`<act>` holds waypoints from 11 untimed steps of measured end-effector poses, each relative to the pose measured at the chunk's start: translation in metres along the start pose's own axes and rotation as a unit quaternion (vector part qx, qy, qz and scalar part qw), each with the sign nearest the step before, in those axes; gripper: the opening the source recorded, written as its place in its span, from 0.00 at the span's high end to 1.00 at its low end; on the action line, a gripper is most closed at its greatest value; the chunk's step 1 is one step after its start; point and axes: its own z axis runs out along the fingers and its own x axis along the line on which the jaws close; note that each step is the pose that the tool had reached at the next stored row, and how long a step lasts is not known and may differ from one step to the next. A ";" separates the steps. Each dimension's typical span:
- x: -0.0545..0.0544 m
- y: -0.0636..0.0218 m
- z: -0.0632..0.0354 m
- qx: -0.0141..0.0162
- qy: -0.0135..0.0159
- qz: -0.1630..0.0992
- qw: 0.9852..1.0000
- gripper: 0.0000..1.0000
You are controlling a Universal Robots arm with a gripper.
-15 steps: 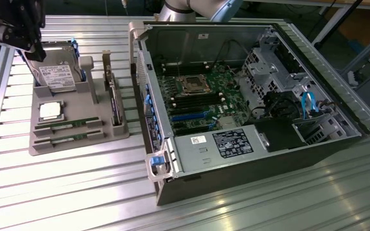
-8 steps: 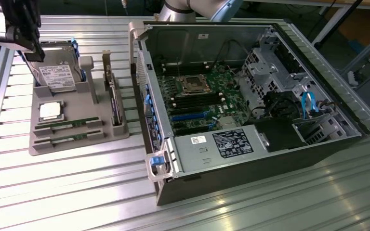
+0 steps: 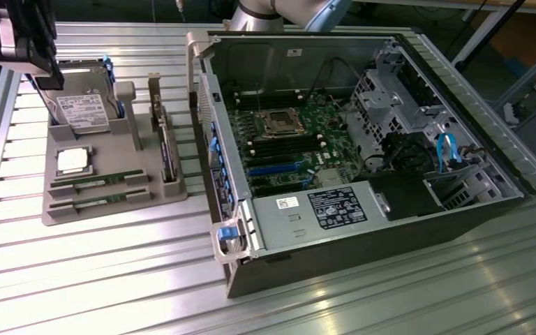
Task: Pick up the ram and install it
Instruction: 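Pick up the ram and move it above insertion slot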
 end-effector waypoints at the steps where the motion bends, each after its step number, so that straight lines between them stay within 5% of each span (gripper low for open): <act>1: 0.000 -0.0001 0.0002 0.000 0.000 0.000 1.000 0.90; 11: 0.000 -0.0002 0.0032 0.000 0.000 0.000 1.000 0.90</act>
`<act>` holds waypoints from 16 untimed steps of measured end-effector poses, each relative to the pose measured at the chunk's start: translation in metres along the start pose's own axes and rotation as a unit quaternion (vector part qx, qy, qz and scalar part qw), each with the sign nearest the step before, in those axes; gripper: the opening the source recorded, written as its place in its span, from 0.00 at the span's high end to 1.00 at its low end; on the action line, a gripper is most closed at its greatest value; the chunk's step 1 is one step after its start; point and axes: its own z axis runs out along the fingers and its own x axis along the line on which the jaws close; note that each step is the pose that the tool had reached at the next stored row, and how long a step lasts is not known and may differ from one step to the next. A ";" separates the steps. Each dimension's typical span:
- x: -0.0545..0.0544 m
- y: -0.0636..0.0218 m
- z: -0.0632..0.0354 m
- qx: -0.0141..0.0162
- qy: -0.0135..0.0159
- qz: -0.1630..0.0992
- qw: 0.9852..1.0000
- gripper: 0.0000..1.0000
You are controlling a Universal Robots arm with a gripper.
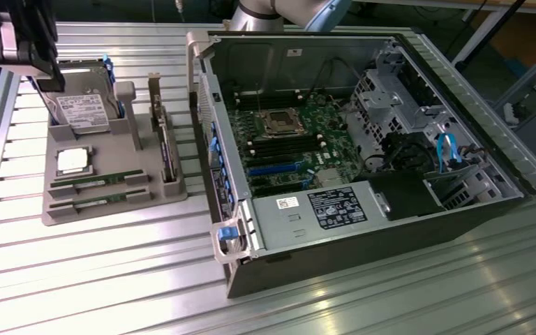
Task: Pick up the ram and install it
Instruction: 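Pick up the ram and move it above insertion slot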
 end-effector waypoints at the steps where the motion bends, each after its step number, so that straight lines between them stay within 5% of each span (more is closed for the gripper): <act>1: 0.000 0.0000 0.0008 0.000 0.000 0.000 1.000 0.90; 11: 0.000 -0.0001 0.0018 0.000 0.000 0.000 1.000 0.90; 16: 0.000 -0.0001 0.0018 0.000 0.000 0.000 1.000 0.70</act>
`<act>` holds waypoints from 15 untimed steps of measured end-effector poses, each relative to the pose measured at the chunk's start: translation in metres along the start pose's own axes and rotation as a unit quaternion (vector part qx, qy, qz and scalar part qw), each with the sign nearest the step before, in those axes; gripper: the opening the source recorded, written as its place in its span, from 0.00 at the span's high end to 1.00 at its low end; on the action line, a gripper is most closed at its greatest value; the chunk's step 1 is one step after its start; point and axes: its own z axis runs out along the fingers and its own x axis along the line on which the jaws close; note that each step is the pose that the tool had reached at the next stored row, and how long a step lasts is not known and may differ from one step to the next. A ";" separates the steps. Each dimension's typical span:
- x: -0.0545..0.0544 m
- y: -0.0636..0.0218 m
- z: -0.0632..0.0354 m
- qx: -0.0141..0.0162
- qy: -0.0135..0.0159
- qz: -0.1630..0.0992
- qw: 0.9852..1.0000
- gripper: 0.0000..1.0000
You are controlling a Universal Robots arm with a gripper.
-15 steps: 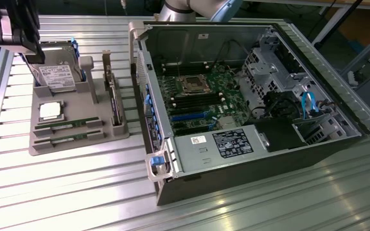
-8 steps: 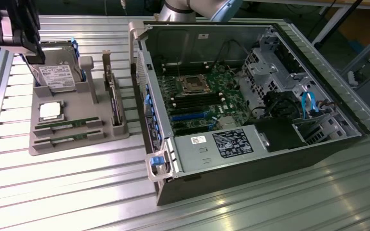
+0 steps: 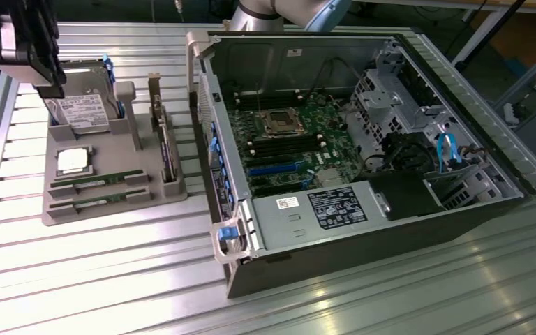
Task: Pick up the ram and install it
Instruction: 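Pick up the ram and move it above insertion slot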
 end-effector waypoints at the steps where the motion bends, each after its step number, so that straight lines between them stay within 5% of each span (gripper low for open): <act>1: 0.000 0.0000 0.0000 0.000 0.000 0.000 1.000 0.70; 15: 0.001 -0.0011 0.0258 0.000 -0.007 0.000 1.000 0.70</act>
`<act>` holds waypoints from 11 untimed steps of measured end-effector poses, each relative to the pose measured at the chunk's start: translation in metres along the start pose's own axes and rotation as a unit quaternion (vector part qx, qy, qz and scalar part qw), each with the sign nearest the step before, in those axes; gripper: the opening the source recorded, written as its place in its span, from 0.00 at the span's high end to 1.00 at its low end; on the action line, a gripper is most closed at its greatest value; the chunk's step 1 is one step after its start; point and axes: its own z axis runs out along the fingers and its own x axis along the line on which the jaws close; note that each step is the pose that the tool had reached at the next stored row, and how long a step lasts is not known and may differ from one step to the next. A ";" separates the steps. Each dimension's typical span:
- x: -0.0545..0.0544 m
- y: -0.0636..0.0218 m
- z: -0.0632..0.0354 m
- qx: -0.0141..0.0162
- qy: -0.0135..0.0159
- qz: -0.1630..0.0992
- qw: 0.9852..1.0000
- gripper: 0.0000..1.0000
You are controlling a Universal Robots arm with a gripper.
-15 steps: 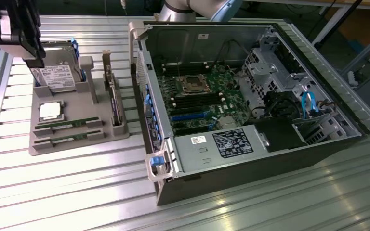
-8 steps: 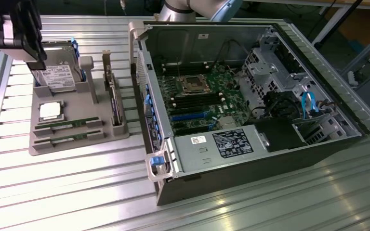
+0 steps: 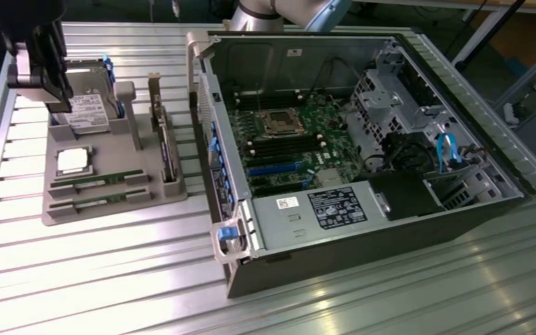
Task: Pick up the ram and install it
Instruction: 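Pick up the ram and move it above insertion slot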
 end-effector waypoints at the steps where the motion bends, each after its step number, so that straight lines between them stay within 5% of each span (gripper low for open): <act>1: 0.000 -0.0001 0.0025 0.000 0.000 0.000 1.000 0.70; 11: 0.001 -0.0010 0.0241 0.000 -0.003 -0.001 1.000 0.70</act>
